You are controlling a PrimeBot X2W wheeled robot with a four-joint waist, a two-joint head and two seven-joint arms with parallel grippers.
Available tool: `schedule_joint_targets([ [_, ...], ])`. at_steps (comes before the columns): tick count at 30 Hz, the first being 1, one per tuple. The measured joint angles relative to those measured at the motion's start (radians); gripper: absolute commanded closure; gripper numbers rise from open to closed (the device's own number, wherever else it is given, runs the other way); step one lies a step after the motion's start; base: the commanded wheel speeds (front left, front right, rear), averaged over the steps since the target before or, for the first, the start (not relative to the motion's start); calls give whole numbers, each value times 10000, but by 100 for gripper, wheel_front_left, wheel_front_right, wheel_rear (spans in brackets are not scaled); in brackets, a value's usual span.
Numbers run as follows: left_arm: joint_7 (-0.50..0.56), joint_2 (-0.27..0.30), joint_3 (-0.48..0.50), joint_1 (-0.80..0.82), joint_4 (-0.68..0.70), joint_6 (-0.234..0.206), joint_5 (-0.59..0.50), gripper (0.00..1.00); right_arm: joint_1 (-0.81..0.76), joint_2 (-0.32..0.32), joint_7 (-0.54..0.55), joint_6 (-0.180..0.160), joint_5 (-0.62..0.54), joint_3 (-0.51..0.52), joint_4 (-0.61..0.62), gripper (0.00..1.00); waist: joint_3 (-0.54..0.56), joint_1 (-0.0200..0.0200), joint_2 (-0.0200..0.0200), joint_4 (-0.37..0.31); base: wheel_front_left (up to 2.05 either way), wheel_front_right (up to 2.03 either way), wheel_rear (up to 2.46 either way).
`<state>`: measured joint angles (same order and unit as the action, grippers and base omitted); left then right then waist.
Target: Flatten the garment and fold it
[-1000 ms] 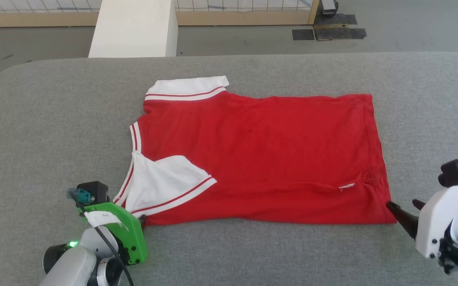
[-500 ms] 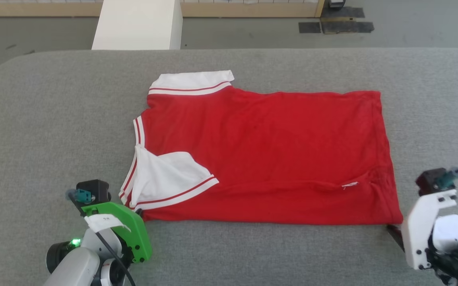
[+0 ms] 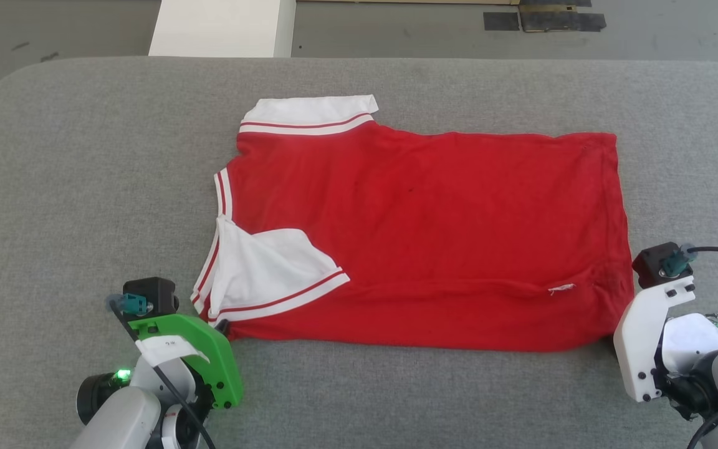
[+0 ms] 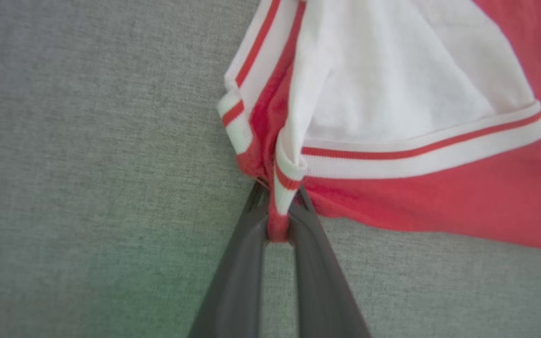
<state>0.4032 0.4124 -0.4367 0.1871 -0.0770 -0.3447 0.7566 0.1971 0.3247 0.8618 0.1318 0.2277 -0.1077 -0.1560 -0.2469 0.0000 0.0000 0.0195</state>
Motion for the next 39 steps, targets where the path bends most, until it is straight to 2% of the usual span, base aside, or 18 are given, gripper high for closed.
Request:
schedule_joint_targets([
  [9, -88, 21, 96, -22, 109, -23, 19, 100, 84, -140, -362, 2, 800, 495, 79, 100, 326, 0, 0, -84, 0, 0, 0],
  [14, -29, 293, 320, -65, 746, -104, 119, 100, 54, -123, -424, 2, 988, 963, 598, 100, 771, 1, 0, -97, 0, 0, 0],
  [23, 1103, 943, 288, -1173, 2184, -658, 385, 100, -1104, 132, 546, 4, 1074, 1348, 1459, 100, 1660, 0, 1, -112, 0, 0, 0],
  [29, 1279, 694, -100, -1971, 1820, -652, 775, 100, -2038, -36, 874, 4, 899, 1317, 1143, 100, 1850, 0, 1, -144, 0, 0, 0],
  [34, 1137, 180, -345, -1984, 644, -167, 993, 100, -2234, -311, 821, 4, 823, 1045, 276, 100, 1783, 0, 0, -157, 0, 0, 0],
  [35, 1068, 107, -339, -1948, 460, -115, 1005, 57, -2217, -380, 690, 4, 817, 1127, 169, 100, 1770, 0, 0, -161, 0, 0, 0],
  [36, 1028, 75, -330, -1916, 347, -69, 1005, 0, -2198, -420, 575, 4, 767, 1152, 94, 100, 1765, 0, 0, -169, 0, 0, 0],
  [37, 955, 42, -305, -1863, 228, -29, 1014, 0, -2178, -451, 474, 6, 719, 1156, 23, 57, 1766, 0, 0, -181, 0, 0, 0],
  [38, 930, 42, -288, -1811, 157, 12, 1022, 0, -2157, -477, 364, 6, 717, 1181, -13, 0, 1771, 0, 0, -192, 0, 0, 0],
  [39, 926, 48, -278, -1760, 132, 15, 1022, 0, -2136, -495, 272, 6, 721, 1198, -31, 0, 1779, 0, 0, -199, 0, 0, 0],
])
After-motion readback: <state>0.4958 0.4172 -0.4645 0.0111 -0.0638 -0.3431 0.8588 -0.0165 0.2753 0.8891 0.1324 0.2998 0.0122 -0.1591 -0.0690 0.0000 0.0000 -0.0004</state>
